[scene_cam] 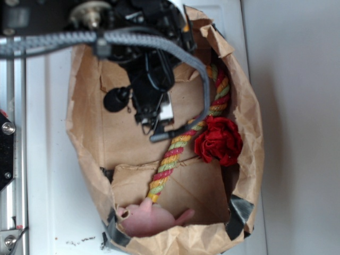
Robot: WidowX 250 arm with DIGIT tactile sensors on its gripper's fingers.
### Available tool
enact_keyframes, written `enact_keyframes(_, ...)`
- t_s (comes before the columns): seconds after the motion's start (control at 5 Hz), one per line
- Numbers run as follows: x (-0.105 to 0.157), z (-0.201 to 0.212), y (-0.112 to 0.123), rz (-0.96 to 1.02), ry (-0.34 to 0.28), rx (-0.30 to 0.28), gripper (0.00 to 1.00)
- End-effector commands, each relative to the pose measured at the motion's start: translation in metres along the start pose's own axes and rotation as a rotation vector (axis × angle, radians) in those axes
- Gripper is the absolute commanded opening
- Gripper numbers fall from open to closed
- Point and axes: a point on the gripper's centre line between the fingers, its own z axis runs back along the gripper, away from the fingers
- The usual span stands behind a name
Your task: Grab the rock.
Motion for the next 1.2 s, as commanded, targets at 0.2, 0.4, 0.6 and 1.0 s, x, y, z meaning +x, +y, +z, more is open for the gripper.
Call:
enact_keyframes(0.2, -0.002, -0.020, 0.007, -0.023, -0.062, 0.041, 1.00)
enact_keyframes(0.4, -0.002, -0.023, 0.015, -0.035, -0.078, 0.022, 1.00)
enact_keyframes(0.6, 0.002, -0.030, 0.020, -0.048, -0.077, 0.015, 1.00)
enact_keyframes(1.0, 0.007, -0.032, 0.035, -0.061, 0.054, 0.075, 1.00)
